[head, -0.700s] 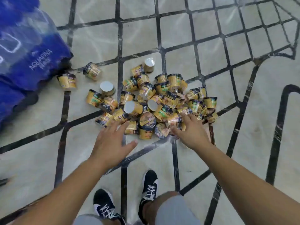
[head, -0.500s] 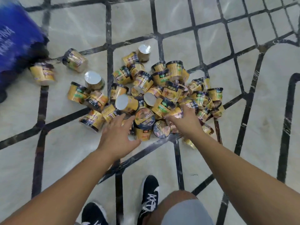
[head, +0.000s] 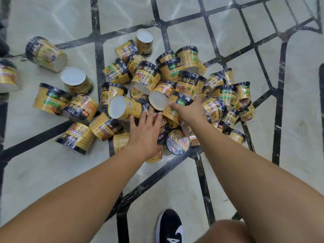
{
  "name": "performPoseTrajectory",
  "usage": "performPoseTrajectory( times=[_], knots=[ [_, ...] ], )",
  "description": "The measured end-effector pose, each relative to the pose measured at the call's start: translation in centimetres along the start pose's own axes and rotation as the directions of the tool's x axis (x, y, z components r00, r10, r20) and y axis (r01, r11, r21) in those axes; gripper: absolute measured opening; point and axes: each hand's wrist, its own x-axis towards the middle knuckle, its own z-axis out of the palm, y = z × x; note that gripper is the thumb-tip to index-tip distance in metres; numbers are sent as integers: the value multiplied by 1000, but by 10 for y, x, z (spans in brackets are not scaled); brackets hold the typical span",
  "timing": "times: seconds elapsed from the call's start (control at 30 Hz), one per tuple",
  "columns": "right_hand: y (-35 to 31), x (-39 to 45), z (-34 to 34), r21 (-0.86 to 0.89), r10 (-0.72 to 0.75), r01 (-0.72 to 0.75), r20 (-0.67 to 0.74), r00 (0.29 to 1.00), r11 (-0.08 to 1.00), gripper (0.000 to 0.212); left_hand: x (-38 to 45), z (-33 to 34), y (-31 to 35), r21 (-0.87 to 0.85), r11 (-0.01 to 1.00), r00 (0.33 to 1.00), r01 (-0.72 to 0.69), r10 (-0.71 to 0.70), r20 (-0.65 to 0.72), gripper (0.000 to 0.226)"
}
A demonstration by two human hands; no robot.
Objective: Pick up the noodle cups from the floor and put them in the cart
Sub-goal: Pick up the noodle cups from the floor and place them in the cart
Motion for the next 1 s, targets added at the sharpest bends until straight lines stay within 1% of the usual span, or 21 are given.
performPoseTrajectory(
  times=[0.1, 0.23, 0.33, 0.43, 0.5, 0.53, 0.6, 0.63, 0.7, 0.8, 0.9, 1.0],
  knots=[
    [2, 4, 3, 73, 6, -3, -43, 999, 997, 113, 5, 10, -1, 57, 998, 999, 17, -15, -33, 129],
    [4, 5, 2, 131, 14, -10, -32, 999, 991, 101, 2, 10, -6, 112, 994, 999, -1, 7, -53, 132],
    [2, 5, 1, 166, 13, -8, -25, 1000, 986, 102, -5, 2, -15, 86, 996, 997, 2, 5, -74, 130],
    [1, 4, -2, 208, -10, 7, 10, 1000, 978, 101, -15, -13, -26, 54, 998, 996, 9, -4, -93, 131],
    [4, -4, -5, 199, -15, 4, 52, 999, 980, 100, -26, -26, -34, 32, 999, 996, 16, -13, -93, 133],
    [5, -10, -6, 188, -17, 4, 69, 997, 982, 103, -34, -32, -38, 16, 999, 996, 28, -26, -89, 134],
    [10, -19, -7, 169, -13, -4, 96, 995, 986, 115, -53, -43, -46, -8, 998, 995, 58, -59, -85, 135],
    [13, -22, -6, 159, -7, -11, 111, 994, 987, 118, -64, -48, -50, -19, 997, 993, 78, -79, -86, 133],
    [13, -34, -7, 122, -9, -7, 136, 991, 993, 113, -89, -61, -59, -60, 990, 988, 128, -133, -84, 127],
    [7, -58, -15, -9, -32, 33, 144, 989, 999, 111, -136, -88, -70, -141, 962, 968, 234, -244, -62, 121],
    [-8, -103, -33, -50, -155, 167, 197, 968, 985, 101, -194, -125, -75, -226, 902, 922, 369, -385, -32, 118],
    [-36, -170, -61, -50, -290, 313, 262, 921, 949, 102, -265, -173, -76, -336, 817, 863, 469, -505, -23, 114]
  ],
)
